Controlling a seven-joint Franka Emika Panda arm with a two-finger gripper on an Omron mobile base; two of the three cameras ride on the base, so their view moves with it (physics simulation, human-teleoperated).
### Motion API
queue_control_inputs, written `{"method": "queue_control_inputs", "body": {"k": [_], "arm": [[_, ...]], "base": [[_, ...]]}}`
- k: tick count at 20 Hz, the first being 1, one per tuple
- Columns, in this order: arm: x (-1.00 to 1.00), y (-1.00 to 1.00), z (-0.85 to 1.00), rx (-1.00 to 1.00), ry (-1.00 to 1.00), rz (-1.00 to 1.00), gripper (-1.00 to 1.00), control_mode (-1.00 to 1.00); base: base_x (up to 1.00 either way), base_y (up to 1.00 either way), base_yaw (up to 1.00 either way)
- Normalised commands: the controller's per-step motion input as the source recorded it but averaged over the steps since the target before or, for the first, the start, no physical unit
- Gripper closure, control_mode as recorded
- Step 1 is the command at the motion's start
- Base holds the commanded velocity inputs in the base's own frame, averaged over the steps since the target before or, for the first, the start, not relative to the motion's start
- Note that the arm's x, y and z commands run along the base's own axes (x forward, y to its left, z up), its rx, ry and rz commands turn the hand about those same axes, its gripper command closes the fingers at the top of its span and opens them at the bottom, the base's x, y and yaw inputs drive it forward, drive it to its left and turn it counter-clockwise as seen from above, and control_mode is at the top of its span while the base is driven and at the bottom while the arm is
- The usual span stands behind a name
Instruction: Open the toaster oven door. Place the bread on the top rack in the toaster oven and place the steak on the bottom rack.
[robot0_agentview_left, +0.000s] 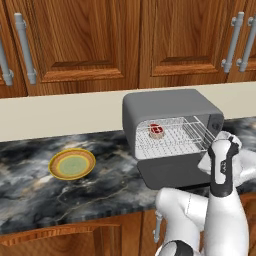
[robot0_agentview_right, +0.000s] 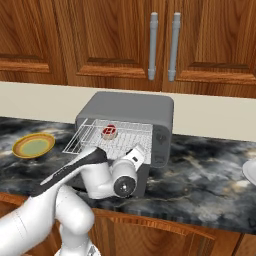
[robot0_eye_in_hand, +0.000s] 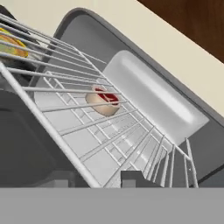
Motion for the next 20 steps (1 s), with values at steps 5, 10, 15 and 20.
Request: {"method": "queue_control_inputs", "body": {"k": [5,10,15,20], "arm": [[-0.45,0.00,0.00,0.03,0.14,0.00,1.00,-1.00],[-0.29,-0.06,0.37,0.13,0.12,0.00,1.00,-1.00],[-0.49,-0.28,0.65,0.19,0.29,-0.06,1.00,-1.00],[-0.22,-0.46,0.53,0.03,0.47,-0.26,1.00,-1.00]], "base": [[0.00,0.00,0.00],[0.00,0.00,0.00],[0.00,0.00,0.00],[0.00,0.00,0.00]]}}
